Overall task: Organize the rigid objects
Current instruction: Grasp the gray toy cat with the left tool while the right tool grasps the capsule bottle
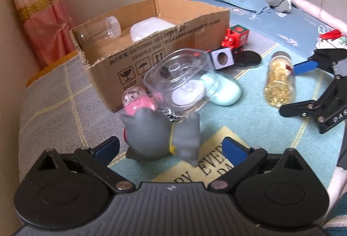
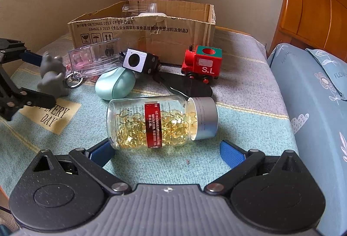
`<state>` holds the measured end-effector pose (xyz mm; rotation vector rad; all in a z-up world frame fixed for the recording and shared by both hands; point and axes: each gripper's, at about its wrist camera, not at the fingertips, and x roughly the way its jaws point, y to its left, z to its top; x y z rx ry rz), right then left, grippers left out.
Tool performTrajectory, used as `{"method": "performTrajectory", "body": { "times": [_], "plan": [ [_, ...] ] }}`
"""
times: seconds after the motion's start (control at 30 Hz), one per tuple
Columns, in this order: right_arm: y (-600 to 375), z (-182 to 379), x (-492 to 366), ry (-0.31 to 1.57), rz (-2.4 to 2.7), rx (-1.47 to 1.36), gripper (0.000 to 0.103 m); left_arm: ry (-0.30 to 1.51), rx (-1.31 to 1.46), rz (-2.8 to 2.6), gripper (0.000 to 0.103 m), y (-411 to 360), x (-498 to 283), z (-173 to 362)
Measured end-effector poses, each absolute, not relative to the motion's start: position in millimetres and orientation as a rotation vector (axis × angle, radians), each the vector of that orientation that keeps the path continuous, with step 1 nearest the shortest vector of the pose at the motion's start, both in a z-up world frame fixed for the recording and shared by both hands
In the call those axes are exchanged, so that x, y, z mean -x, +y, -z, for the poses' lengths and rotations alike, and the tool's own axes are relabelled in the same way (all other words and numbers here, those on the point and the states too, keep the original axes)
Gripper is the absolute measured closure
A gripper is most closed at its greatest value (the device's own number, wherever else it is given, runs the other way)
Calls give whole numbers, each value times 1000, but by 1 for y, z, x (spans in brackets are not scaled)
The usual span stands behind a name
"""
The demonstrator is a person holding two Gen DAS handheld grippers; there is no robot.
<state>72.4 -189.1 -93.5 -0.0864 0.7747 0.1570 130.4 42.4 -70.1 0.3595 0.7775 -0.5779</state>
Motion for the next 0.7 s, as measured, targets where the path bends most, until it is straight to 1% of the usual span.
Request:
{"method": "performTrajectory", "body": {
  "times": [0.23, 0.3, 0.37, 0.63, 0.7],
  "plan": [
    [-188, 92, -73, 771, -158, 98, 0, 769, -351, 577, 7, 45, -135, 71],
    [-187, 88, -75, 762, -162, 107, 0, 773, -350, 574, 14, 45, -136, 72],
    [-185, 86, -78, 758, -166, 119, 0, 783, -344, 572, 16, 46, -139, 74],
    [-178, 78, -88, 744, -182, 175, 0, 788, -327, 568, 17, 47, -143, 75],
    [-177, 78, -90, 758, -188, 167, 0, 790, -330, 569, 22, 45, -144, 75]
  ]
}}
